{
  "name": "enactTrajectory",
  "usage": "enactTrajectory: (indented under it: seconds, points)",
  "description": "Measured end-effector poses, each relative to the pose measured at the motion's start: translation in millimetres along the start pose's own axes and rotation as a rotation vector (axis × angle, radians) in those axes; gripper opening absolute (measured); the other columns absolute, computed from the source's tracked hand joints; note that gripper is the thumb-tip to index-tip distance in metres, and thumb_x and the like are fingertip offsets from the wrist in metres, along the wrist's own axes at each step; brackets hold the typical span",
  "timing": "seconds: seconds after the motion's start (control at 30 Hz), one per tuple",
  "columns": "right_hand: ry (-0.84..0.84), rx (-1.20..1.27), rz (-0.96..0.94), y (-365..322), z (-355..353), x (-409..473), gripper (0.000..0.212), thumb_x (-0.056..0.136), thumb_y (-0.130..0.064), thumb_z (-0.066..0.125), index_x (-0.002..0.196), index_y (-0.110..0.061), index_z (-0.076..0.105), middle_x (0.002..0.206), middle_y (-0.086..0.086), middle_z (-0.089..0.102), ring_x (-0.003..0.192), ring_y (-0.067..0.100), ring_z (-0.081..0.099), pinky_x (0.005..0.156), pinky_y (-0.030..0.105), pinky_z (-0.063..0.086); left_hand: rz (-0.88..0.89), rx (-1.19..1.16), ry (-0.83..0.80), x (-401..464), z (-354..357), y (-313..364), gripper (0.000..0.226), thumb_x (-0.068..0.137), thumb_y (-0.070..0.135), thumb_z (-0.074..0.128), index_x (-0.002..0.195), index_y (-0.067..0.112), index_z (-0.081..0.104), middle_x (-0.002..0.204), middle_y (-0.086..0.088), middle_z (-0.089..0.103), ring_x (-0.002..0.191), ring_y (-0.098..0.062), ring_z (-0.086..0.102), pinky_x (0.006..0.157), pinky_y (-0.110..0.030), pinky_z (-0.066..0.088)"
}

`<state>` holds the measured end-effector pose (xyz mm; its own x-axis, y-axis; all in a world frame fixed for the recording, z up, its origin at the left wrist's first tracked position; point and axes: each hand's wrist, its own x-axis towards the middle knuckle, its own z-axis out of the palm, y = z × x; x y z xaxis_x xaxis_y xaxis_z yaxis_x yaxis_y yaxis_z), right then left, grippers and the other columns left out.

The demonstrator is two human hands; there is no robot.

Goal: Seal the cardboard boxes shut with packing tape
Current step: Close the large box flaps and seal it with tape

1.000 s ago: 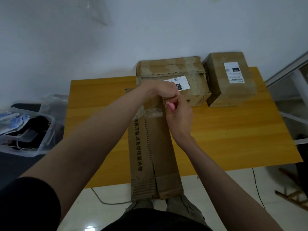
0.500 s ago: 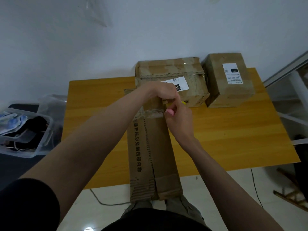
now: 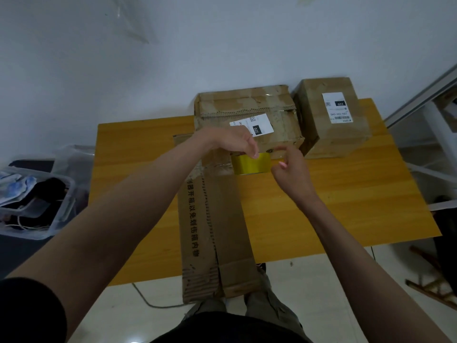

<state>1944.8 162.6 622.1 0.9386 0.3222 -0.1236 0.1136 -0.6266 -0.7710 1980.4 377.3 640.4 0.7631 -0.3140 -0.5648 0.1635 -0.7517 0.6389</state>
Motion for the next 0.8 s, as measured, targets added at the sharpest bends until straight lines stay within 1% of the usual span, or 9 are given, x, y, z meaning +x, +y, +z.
enactTrajectory:
  seconds: [0.13,0.2,0.3,0.4,0.47,0.53,0.63,0.73,0.8]
  points:
    - [-0.289,-0.234,-0.058,5,-1,25,0.050,0.082,-0.029,0.076,0.130,-0.026,0.060,0.134,0.005,0.053,0.114,0.014,0.057,0.093,0.040,0.054,0.070,0.024,0.054,-3,6,-4,0.019,0.098,0.025,0.066,0.111,0.018,0.078,0.080,0.032,0.064,0.071,0.020,0.055,0.068,-0.004,0.035]
    - [-0.415,-0.260,-0.065,3,-4,31,0.038,0.084,-0.025,0.078,0.119,-0.021,0.063,0.125,0.007,0.060,0.112,0.020,0.059,0.095,0.045,0.052,0.119,0.010,0.069,-13,10,-2,0.015,0.097,0.023,0.068,0.108,0.019,0.078,0.075,0.030,0.067,0.069,0.015,0.056,0.065,-0.005,0.037]
    - [-0.521,-0.052,-0.085,3,-10,27,0.014,0.087,-0.015,0.075,0.091,-0.014,0.062,0.099,0.005,0.063,0.095,0.019,0.059,0.084,0.042,0.047,0.202,0.011,0.179,-24,18,-6,0.018,0.096,0.023,0.068,0.112,0.021,0.076,0.099,0.015,0.072,0.090,0.006,0.061,0.079,-0.010,0.042]
    - [-0.462,0.103,-0.078,13,-13,21,0.014,0.090,-0.011,0.071,0.091,-0.003,0.059,0.096,0.010,0.061,0.091,0.018,0.058,0.078,0.034,0.043,0.287,0.065,0.454,-39,29,-12,0.026,0.101,0.025,0.060,0.126,0.020,0.066,0.123,0.008,0.064,0.111,-0.003,0.056,0.092,-0.011,0.040]
    - [-0.423,0.157,-0.059,20,-15,13,0.016,0.093,-0.009,0.067,0.097,0.002,0.057,0.099,0.014,0.060,0.092,0.014,0.056,0.076,0.028,0.042,0.306,0.179,0.547,-51,33,-19,0.023,0.104,0.029,0.052,0.116,0.020,0.069,0.116,0.006,0.066,0.106,-0.006,0.057,0.095,-0.021,0.045]
    - [-0.379,0.209,-0.048,24,-15,7,0.017,0.095,-0.009,0.064,0.098,0.003,0.053,0.090,0.007,0.057,0.079,0.001,0.052,0.065,0.018,0.039,0.301,0.384,0.519,-62,38,-29,0.031,0.104,0.038,0.045,0.097,0.022,0.070,0.096,0.008,0.066,0.092,-0.007,0.059,0.101,-0.034,0.046]
    - [-0.328,0.292,-0.033,27,-13,0,0.017,0.096,-0.012,0.063,0.096,-0.002,0.050,0.081,-0.006,0.050,0.065,-0.004,0.045,0.057,0.015,0.035,0.305,0.607,0.449,-61,49,-43,0.040,0.104,0.046,0.041,0.088,0.023,0.071,0.089,0.010,0.065,0.089,-0.006,0.059,0.121,-0.037,0.028]
    - [-0.286,0.324,-0.058,27,-13,-5,0.016,0.095,-0.012,0.064,0.094,-0.009,0.049,0.082,-0.006,0.050,0.068,0.001,0.044,0.059,0.022,0.035,0.288,0.528,0.439,-57,59,-44,0.049,0.105,0.051,0.035,0.093,0.021,0.072,0.097,0.006,0.070,0.100,-0.010,0.064,0.127,-0.029,0.008]
    - [-0.268,0.335,-0.101,23,-13,-10,0.019,0.094,-0.009,0.065,0.089,-0.017,0.048,0.083,-0.009,0.051,0.070,0.000,0.045,0.060,0.019,0.037,0.261,0.343,0.471,-56,61,-33,0.041,0.104,0.051,0.041,0.109,0.022,0.069,0.112,0.005,0.069,0.109,-0.010,0.062,0.125,-0.035,0.022]
